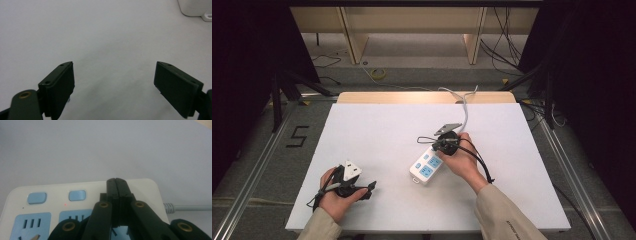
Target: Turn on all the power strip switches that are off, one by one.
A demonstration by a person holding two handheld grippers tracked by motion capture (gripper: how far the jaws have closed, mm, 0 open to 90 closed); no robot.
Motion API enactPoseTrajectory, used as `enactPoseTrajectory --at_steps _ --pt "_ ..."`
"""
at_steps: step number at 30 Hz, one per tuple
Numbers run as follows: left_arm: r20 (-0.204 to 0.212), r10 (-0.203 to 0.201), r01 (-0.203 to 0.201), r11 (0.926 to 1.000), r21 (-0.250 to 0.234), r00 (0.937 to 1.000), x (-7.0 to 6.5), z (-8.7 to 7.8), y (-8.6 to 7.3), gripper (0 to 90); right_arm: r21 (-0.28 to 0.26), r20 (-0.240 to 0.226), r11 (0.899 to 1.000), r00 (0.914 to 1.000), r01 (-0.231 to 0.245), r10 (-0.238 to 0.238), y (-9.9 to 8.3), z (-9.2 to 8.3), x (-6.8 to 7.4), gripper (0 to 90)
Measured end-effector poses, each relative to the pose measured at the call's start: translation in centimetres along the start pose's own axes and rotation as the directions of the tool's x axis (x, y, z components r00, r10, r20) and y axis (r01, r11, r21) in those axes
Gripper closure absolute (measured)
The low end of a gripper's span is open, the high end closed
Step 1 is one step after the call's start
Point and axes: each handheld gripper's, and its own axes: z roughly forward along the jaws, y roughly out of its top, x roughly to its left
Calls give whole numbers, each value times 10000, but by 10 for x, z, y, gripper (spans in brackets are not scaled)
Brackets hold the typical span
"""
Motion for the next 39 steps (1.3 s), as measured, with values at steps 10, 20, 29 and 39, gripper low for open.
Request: enactPoseTrajectory --at_steps 10,20,29,39 --pt "3 21 -21 10000 9 10000 0 0 0 166 -46 -8 10000 10000 -48 48 3 3 -1 900" --pt "13 25 -25 10000 6 10000 0 0 0 167 59 91 10000 9999 48 -48 6 7 1 900" --pt "7 37 -37 10000 8 10000 -1 0 1 167 78 176 9999 9998 -83 82 5 8 -1 900" --pt "9 84 -84 10000 39 10000 -1 0 1 167 82 159 9998 9997 -201 200 4 9 -1 900"
